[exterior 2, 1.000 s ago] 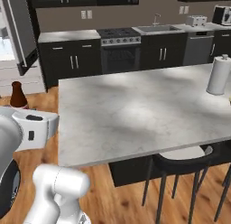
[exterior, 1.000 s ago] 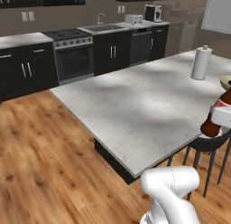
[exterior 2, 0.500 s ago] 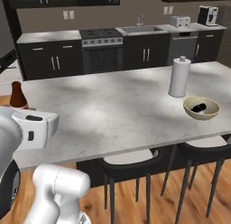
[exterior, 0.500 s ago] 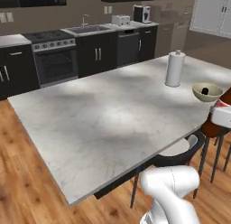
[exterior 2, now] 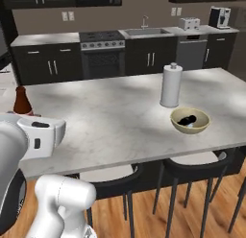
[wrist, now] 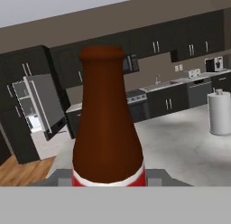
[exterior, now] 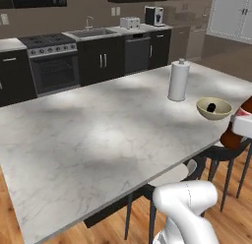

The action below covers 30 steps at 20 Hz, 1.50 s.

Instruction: Open the fridge, grab two sodas, and place both sodas inside the bowl with ice on the dining counter.

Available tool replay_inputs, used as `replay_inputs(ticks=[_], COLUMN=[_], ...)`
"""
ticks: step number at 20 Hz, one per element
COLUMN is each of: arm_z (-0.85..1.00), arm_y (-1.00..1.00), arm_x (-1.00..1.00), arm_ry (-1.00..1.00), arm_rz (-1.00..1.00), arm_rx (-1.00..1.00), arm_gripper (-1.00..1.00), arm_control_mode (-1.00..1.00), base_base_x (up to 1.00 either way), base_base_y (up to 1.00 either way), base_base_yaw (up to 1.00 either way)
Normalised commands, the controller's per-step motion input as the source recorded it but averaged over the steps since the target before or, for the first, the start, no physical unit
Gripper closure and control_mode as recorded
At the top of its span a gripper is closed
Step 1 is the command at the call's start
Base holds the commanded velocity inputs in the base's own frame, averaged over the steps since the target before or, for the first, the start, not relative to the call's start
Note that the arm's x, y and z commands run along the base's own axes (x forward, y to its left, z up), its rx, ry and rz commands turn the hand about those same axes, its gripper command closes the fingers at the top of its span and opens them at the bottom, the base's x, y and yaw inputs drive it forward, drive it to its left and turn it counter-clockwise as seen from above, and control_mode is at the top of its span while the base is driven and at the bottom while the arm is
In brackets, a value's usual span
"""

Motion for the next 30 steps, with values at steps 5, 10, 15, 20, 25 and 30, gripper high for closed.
replay_inputs(ticks=[5, 10, 15, 20, 25, 30], arm_z=[0.00, 0.00, 0.00, 0.00, 0.00, 0.00], arm_y=[0.00, 0.00, 0.00, 0.00, 0.00, 0.00], arm_x=[0.00, 0.00, 0.00, 0.00, 0.00, 0.00], arm_ry=[0.00, 0.00, 0.00, 0.00, 0.00, 0.00], arm_rz=[0.00, 0.00, 0.00, 0.00, 0.00, 0.00], arm_rx=[0.00, 0.00, 0.00, 0.00, 0.00, 0.00], arm_gripper=[1.00, 1.00, 1.00, 1.00, 1.00, 1.00], arm_control_mode=[1.00, 1.00, 1.00, 1.00, 1.00, 1.00], base_base_x=[0.62, 0.36, 0.00, 0.00, 0.33, 0.35], base_base_y=[-0.57, -0.84, -1.00, -1.00, -0.83, -0.81], base_base_yaw=[0.13, 0.13, 0.01, 0.02, 0.15, 0.22])
